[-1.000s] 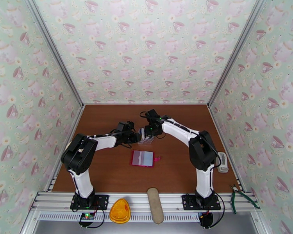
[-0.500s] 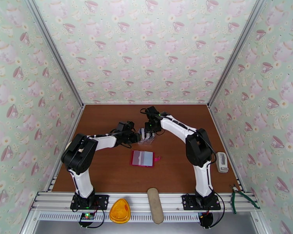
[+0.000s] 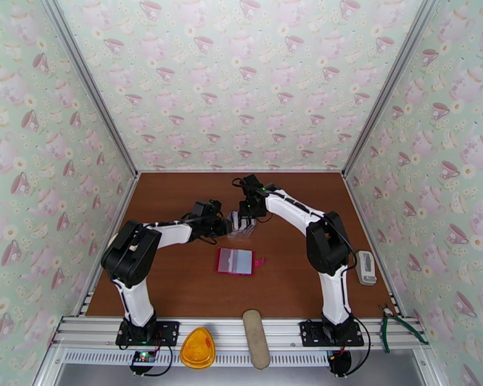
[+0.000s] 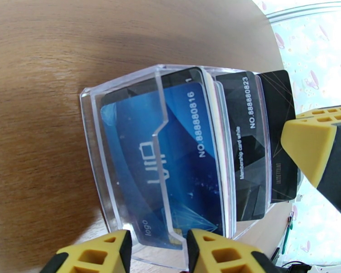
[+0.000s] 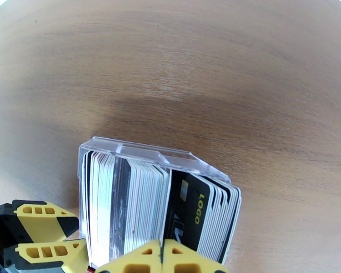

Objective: Put the credit cards into the card holder

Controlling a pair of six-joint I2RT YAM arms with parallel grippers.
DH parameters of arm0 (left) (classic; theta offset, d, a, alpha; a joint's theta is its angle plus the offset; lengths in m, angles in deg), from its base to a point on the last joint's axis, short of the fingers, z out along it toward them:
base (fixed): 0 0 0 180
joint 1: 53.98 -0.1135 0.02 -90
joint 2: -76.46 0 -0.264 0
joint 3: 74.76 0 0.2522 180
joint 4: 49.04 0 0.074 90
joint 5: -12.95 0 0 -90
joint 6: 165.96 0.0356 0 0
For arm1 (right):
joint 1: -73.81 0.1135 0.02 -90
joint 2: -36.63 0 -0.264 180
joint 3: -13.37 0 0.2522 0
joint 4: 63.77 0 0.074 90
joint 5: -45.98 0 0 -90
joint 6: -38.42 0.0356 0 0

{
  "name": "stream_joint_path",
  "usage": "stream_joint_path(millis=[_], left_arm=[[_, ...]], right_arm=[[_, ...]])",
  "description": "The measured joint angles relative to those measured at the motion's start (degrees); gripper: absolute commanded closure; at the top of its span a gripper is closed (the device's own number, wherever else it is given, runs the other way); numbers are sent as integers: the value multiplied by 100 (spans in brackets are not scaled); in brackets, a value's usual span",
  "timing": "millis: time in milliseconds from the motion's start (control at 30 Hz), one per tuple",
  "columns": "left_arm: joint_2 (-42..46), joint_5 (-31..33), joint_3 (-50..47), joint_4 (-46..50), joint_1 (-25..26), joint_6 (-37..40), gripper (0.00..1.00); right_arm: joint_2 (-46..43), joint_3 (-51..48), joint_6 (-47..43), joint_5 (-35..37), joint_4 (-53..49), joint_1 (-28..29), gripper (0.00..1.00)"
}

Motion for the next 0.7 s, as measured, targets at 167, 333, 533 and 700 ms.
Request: stream_joint_path(millis=[167, 333, 533, 700], left_arm=[[-17, -66, -11, -61, -9, -68, 60], [-22, -96, -72, -214, -9, -107, 60], [-22, -142, -210, -501, -11, -192, 60], [44, -175, -389, -752, -9, -216, 59]], right_arm=[[-17, 0, 39, 66, -20, 0, 100], [-203, 0, 50, 153, -122, 0, 100], [-568, 0, 55, 236, -153, 0, 100], [-866, -68, 96, 256, -129, 0, 100]])
